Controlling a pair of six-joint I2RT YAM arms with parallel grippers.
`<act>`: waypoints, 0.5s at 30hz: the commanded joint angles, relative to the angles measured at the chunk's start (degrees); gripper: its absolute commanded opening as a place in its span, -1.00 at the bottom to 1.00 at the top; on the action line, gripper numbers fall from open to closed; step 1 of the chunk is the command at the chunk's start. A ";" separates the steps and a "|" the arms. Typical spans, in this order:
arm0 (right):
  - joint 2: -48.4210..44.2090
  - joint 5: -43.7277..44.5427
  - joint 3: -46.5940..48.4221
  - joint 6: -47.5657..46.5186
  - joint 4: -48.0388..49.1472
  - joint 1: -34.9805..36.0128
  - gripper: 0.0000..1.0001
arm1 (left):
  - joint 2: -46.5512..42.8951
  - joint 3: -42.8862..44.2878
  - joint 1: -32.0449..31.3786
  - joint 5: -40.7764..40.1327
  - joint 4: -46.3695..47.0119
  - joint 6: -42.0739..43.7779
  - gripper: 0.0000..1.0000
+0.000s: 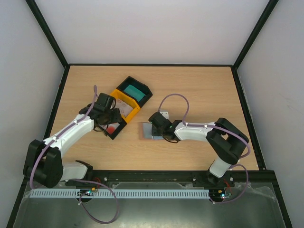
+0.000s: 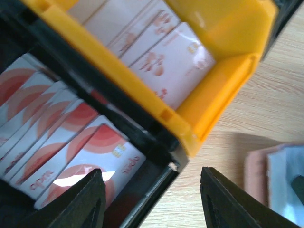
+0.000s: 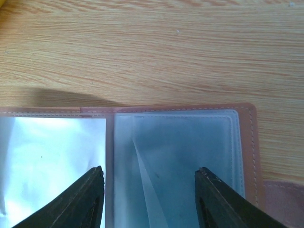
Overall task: Put the credit cards into the card holder
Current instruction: Move the storage box to the center of the board, then pick up the credit card from the storage box.
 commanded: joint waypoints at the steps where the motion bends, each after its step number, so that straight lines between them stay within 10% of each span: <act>1: -3.07 0.00 -1.13 0.55 -2.99 -0.09 0.02 | 0.08 0.62 -0.15 -6.89 -6.44 -0.45 0.09; 15: -6.35 -2.43 3.30 1.68 0.05 -0.11 0.05 | 6.72 2.81 -0.02 -7.79 -6.73 2.68 -0.04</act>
